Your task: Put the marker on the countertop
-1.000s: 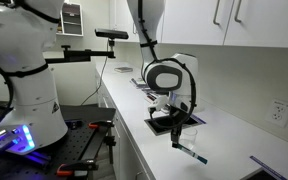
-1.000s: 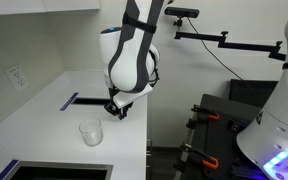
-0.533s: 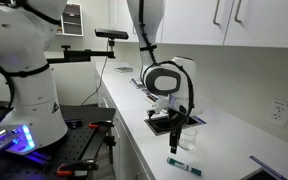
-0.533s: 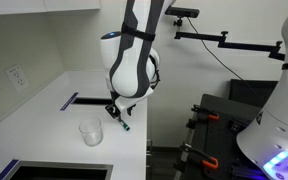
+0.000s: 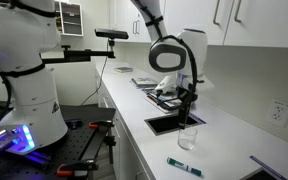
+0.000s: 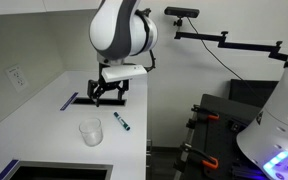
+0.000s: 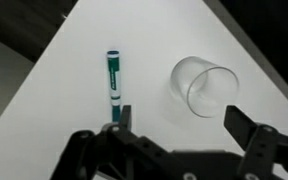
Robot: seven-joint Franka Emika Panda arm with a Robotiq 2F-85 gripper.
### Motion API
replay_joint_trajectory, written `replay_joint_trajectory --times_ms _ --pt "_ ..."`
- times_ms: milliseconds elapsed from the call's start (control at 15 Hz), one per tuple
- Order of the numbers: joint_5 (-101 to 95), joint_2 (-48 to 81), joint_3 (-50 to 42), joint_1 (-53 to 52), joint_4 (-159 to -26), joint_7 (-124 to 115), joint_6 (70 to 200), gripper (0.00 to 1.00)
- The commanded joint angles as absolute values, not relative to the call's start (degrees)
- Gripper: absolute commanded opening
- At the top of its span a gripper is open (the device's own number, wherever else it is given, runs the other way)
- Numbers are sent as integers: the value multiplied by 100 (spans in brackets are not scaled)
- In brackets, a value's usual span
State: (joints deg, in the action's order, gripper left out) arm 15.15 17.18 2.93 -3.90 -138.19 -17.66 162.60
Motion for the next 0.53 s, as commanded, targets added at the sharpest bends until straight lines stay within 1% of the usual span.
replay_joint_trajectory --times_ms 0,200,467 --pt "1899 992 588 -78 -13941 -1121 15340 100" --pt "1340 622 360 -232 -13936 -1288 14588 100" --pt "480 486 305 -308 -13952 -1405 14201 100"
